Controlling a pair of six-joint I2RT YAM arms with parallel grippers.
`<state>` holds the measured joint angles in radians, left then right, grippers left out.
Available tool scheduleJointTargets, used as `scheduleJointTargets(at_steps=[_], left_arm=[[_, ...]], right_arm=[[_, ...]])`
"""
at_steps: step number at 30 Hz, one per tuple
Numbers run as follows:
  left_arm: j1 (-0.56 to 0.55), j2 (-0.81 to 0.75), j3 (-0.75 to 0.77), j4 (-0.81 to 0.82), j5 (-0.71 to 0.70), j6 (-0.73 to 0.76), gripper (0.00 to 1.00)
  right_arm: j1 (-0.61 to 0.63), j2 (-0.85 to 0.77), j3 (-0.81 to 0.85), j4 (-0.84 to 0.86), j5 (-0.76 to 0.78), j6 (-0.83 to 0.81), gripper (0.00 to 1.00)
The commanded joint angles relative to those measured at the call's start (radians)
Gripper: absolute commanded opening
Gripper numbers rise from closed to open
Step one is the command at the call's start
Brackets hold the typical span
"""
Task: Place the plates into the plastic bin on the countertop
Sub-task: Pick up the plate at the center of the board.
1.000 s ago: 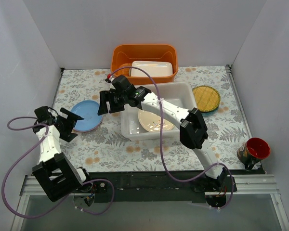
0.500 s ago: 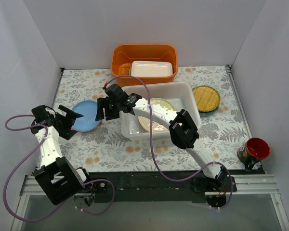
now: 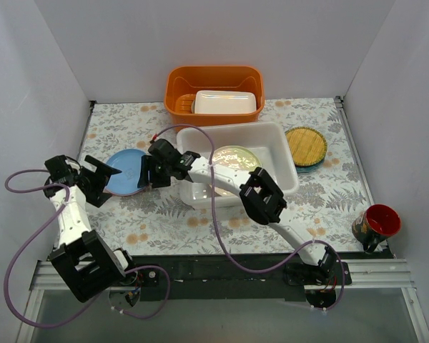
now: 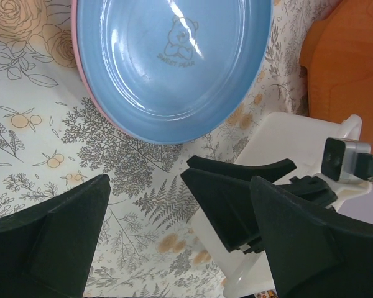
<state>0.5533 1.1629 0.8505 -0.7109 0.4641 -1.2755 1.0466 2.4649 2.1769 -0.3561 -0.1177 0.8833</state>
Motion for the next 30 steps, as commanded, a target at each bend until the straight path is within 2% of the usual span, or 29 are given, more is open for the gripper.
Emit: scheduleJointTargets(at_steps=[1, 16, 19, 26, 30], left_arm=[[0.016, 0.003, 0.01, 0.014, 0.011, 0.019, 0.95], [0.019, -0.014, -0.008, 0.024, 0.065, 0.025, 0.95], [0.017, -0.014, -0.008, 0.03, 0.071, 0.025, 0.95], [0.019, -0.02, -0.008, 0.027, 0.082, 0.025, 0.95], [0.019, -0.023, -0.008, 0.024, 0.077, 0.025, 0.95]], right_arm=[[0.026, 0.023, 0.023, 0.04, 0.047, 0.055, 0.64], [0.033, 0.055, -0.037, 0.155, 0.145, 0.206, 0.63], [0.033, 0.084, 0.001, 0.137, 0.159, 0.232, 0.61], [0.03, 0.146, 0.058, 0.137, 0.153, 0.298, 0.39], [0.03, 0.114, 0.012, 0.155, 0.151, 0.283, 0.29]])
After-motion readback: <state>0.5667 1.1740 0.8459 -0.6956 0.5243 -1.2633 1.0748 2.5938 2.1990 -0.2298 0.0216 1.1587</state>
